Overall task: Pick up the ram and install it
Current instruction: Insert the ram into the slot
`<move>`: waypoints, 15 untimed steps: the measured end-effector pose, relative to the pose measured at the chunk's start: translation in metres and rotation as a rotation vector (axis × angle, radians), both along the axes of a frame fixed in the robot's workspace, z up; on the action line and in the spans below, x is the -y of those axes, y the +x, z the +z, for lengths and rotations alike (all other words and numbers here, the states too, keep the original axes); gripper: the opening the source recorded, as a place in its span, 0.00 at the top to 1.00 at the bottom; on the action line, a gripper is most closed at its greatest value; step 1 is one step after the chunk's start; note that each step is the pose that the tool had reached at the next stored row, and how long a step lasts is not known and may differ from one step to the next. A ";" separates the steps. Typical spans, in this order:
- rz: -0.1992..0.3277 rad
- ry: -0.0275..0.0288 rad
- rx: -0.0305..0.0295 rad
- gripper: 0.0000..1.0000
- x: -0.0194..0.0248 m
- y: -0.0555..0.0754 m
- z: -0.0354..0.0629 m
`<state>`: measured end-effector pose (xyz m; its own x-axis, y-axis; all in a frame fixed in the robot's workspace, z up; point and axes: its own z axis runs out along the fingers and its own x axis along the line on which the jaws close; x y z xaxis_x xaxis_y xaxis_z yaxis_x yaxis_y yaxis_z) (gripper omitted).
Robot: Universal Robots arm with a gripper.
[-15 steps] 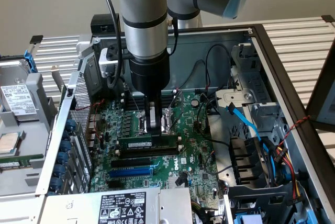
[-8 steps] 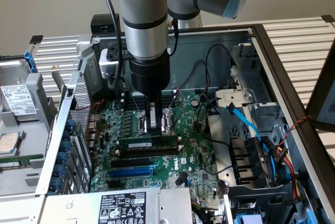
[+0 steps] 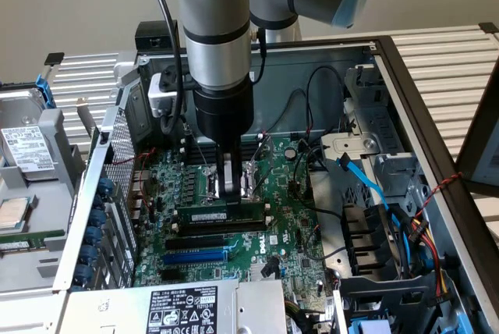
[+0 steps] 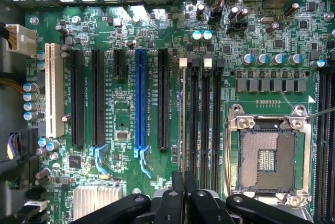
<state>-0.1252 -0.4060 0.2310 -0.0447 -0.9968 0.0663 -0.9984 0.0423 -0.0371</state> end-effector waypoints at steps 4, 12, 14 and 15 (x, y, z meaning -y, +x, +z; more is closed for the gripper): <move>0.000 -0.0002 -0.0001 0.87 0.0000 0.000 -0.0002; 0.000 0.0008 0.0024 0.87 0.0000 0.000 -0.0002; -0.001 0.0015 0.0032 0.87 0.0000 0.000 -0.0002; -0.001 0.0020 0.0033 0.87 0.0000 0.000 -0.0002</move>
<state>-0.1253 -0.4060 0.2308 -0.0459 -0.9969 0.0642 -0.9982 0.0434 -0.0403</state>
